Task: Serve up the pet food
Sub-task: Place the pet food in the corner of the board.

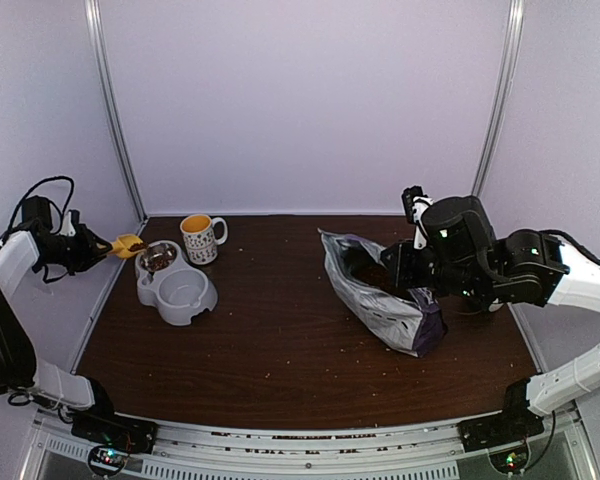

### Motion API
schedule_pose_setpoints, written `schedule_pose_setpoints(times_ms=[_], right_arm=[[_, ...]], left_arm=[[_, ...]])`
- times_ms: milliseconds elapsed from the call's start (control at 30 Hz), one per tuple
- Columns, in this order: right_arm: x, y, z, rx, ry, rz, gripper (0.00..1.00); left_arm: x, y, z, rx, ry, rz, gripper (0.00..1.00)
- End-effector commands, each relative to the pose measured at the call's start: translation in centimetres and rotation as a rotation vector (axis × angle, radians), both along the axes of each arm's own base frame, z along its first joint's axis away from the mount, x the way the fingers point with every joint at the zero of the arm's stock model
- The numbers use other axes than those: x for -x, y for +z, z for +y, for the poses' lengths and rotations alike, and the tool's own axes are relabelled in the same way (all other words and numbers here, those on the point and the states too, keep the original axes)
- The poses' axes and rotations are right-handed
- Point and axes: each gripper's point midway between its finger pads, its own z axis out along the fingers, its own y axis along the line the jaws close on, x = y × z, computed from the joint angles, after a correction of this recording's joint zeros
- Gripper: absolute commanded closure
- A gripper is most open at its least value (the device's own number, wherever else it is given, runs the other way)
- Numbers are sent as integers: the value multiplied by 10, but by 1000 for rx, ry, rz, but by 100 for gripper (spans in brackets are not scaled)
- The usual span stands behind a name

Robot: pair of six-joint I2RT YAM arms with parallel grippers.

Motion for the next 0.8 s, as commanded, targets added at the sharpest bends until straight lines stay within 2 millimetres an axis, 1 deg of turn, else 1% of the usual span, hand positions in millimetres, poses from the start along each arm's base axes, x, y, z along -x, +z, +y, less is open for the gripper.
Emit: schedule_pose_setpoints(times_ms=[0, 400, 500, 633, 767], right_arm=[[-3, 14, 2, -30, -6, -20, 100], [-2, 12, 2, -27, -5, -16, 100], [-3, 12, 2, -27, -5, -17, 100], [-3, 12, 3, -24, -4, -17, 100], [-3, 13, 3, -25, -2, -19, 100]], left_arm=[[-7, 11, 2, -79, -28, -26, 93], [-15, 21, -10, -172, -93, -26, 94], [-15, 23, -12, -217, -112, -21, 94], [-16, 25, -20, -269, -151, -22, 95], [-15, 27, -21, -368, -168, 5, 96]])
